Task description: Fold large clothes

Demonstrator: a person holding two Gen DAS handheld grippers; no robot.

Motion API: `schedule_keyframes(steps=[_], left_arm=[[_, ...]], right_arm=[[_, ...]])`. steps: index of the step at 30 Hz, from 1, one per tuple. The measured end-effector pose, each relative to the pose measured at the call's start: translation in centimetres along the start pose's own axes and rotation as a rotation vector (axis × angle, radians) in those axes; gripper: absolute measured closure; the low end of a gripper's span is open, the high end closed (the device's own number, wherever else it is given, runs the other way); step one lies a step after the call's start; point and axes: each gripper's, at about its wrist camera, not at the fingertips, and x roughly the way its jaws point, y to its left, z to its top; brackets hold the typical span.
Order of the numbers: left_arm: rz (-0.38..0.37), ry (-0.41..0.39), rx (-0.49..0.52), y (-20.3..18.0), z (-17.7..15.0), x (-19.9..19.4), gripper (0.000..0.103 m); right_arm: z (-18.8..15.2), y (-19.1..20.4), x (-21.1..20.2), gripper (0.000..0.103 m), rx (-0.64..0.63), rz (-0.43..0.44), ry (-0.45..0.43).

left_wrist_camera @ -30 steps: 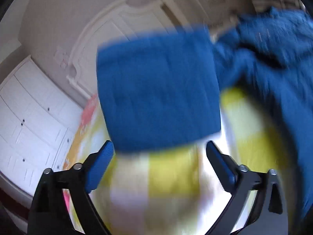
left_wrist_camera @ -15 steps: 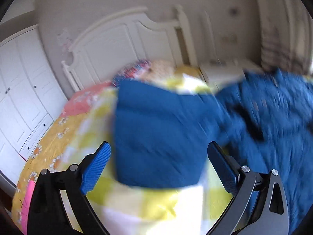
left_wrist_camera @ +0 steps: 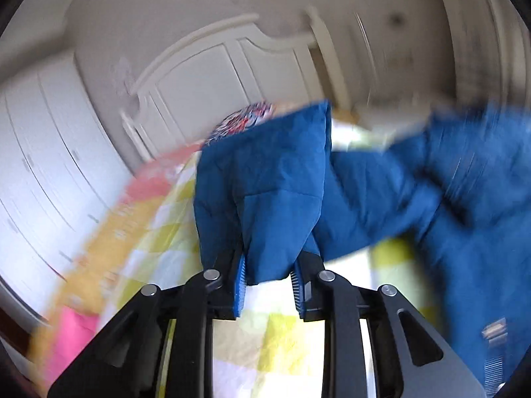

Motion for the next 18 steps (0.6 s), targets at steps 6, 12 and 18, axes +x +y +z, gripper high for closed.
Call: schedule_keyframes(steps=[6, 12, 18], left_arm=[[-0.291, -0.110, -0.259, 5.4, 6.6, -5.7, 0.081], [-0.215, -0.362, 0.085, -4.5, 13.8, -13.4, 0.081], [-0.157, -0.622, 0.529, -19.6, 17.6, -20.2, 0.080]], right_arm=[[0.0, 0.1, -0.1, 0.005, -0.003, 0.004, -0.008], [-0.1, -0.2, -0.4, 0.005, 0.005, 0.015, -0.017], [-0.1, -0.5, -0.4, 0.005, 0.015, 0.031, -0.020]])
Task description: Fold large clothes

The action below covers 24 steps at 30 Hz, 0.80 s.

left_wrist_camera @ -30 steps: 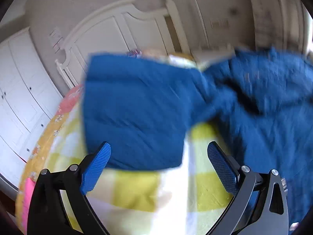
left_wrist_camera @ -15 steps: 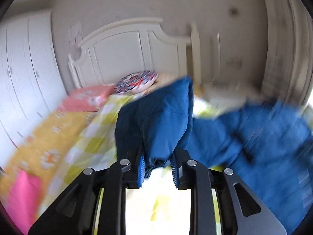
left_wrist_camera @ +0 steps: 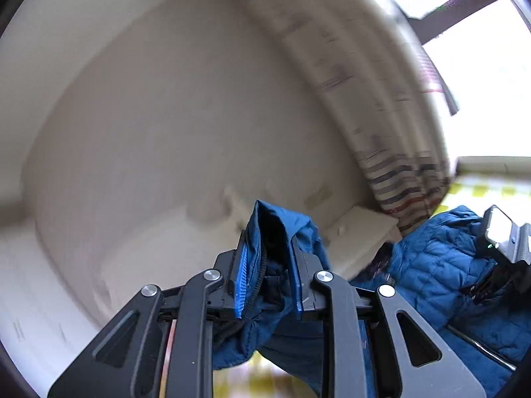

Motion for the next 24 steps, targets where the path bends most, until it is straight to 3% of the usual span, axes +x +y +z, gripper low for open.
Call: schedule_keyframes(steps=[3, 6, 7, 8, 10, 11, 14, 17, 20, 22, 24], left_arm=[[-0.007, -0.049, 0.070, -2.9, 4.3, 1.2, 0.071], [-0.020, -0.081, 0.026, -4.4, 7.4, 2.1, 0.067], [-0.031, -0.090, -0.004, -4.3, 8.0, 2.2, 0.042], [-0.031, -0.101, -0.025, -4.4, 8.2, 2.1, 0.004], [-0.008, -0.138, -0.061, -4.3, 7.7, 1.6, 0.004], [-0.015, -0.120, -0.060, -4.6, 7.1, 1.9, 0.004], [-0.021, -0.019, -0.084, -4.7, 3.4, 3.0, 0.004], [-0.032, 0.148, -0.203, -3.7, -3.2, 4.7, 0.004], [-0.015, 0.343, -0.446, -1.7, -11.5, 6.4, 0.004], [-0.036, 0.495, -0.678, -0.9, -18.5, 7.4, 0.004], [-0.036, 0.594, -0.788, -1.2, -23.1, 8.0, 0.004]], right_arm=[[0.0, -0.2, 0.0, 0.005, 0.010, 0.012, -0.001], [0.0, -0.3, -0.1, 0.005, 0.017, 0.023, -0.004], [0.0, -0.4, 0.0, 0.005, 0.020, 0.027, -0.005], [0.0, -0.5, 0.0, 0.005, 0.023, 0.031, -0.005], [-0.1, -0.5, -0.1, 0.005, 0.027, 0.039, -0.008], [-0.1, -0.6, -0.1, 0.005, 0.029, 0.044, -0.010], [-0.1, -0.7, -0.1, 0.005, 0.034, 0.050, -0.011], [-0.1, -0.7, -0.1, 0.005, 0.033, 0.050, -0.011], [-0.2, -0.7, -0.1, 0.005, 0.032, 0.048, -0.010], [-0.2, -0.7, -0.1, 0.005, 0.031, 0.048, -0.009], [-0.1, -0.7, 0.0, 0.005, 0.029, 0.044, -0.006]])
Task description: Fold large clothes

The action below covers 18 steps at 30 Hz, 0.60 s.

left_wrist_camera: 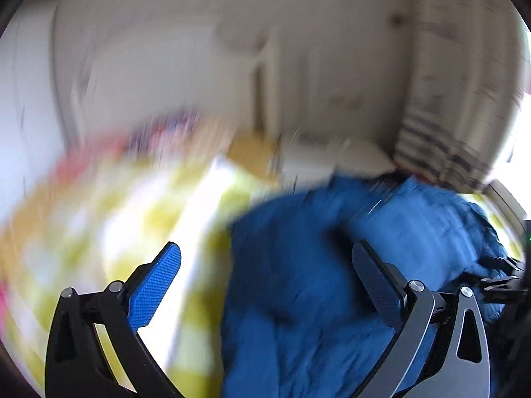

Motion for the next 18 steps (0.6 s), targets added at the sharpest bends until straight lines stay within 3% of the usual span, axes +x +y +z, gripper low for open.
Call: schedule_keyframes(steps=[4, 9, 13, 16, 18], left_arm=[[0.034, 0.084, -0.058, 1.7, -2.2, 3.5, 0.004], [0.115, 0.191, 0.042, -1.1, -5.0, 8.3, 0.004], [0.089, 0.183, 0.010, -0.6, -4.9, 8.5, 0.004], [0.069, 0.189, -0.009, -0.1, -5.1, 8.5, 0.004], [0.065, 0.189, -0.011, -0.2, -5.0, 8.8, 0.004]], right_arm=[[0.1, 0.1, 0.0, 0.005, -0.003, -0.002, 0.000], [-0.1, 0.4, -0.2, 0.005, -0.004, 0.002, -0.011], [-0.3, 0.7, -1.4, 0.005, -0.023, 0.025, -0.066], [-1.0, 3.3, -3.9, 0.005, -0.130, 0.036, -0.163], [-1.8, 7.0, -5.4, 0.005, -0.269, 0.041, -0.222]])
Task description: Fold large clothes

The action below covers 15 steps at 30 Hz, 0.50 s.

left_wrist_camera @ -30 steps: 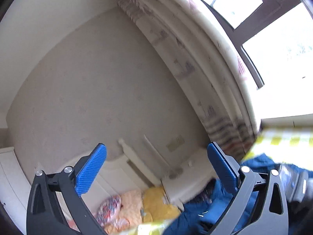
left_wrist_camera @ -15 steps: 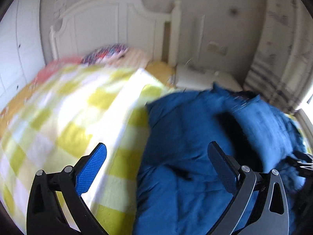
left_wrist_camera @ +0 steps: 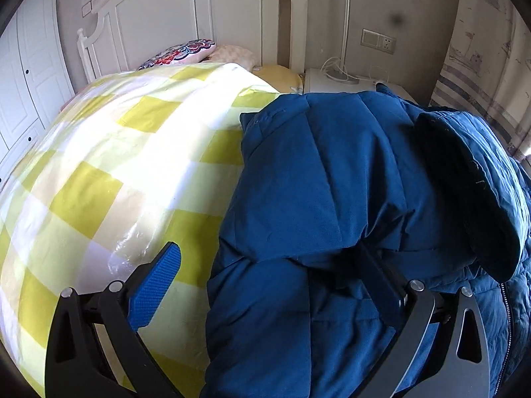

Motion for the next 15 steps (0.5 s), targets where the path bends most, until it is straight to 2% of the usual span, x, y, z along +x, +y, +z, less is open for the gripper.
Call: schedule_keyframes(steps=[5, 8, 10, 11, 12, 14, 15], left_arm=[[-0.017, 0.003, -0.017, 0.3, 0.0, -0.3, 0.004], [-0.017, 0.004, -0.020, 0.4, 0.0, -0.3, 0.004], [-0.023, 0.006, -0.026, 0.5, 0.0, -0.4, 0.004], [-0.025, 0.007, -0.027, 0.5, 0.0, -0.3, 0.004], [-0.028, 0.008, -0.029, 0.5, 0.0, -0.3, 0.004], [-0.031, 0.009, -0.033, 0.6, 0.0, -0.2, 0.004], [-0.034, 0.010, -0.034, 0.6, 0.0, -0.2, 0.004]], right_arm=[[1.3, 9.4, 0.9, 0.005, -0.348, -0.036, 0.003], [2.1, 12.8, 3.3, 0.005, -0.449, -0.034, 0.041], [2.4, 14.1, 5.2, 0.006, -0.504, -0.063, 0.066], [2.6, 14.3, 6.0, 0.011, -0.510, -0.065, 0.078], [2.8, 14.3, 6.4, 0.034, -0.502, -0.060, 0.087], [3.7, 12.7, 6.5, 0.057, -0.419, -0.017, 0.088], [4.2, 11.6, 6.0, 0.074, -0.354, 0.021, 0.065]])
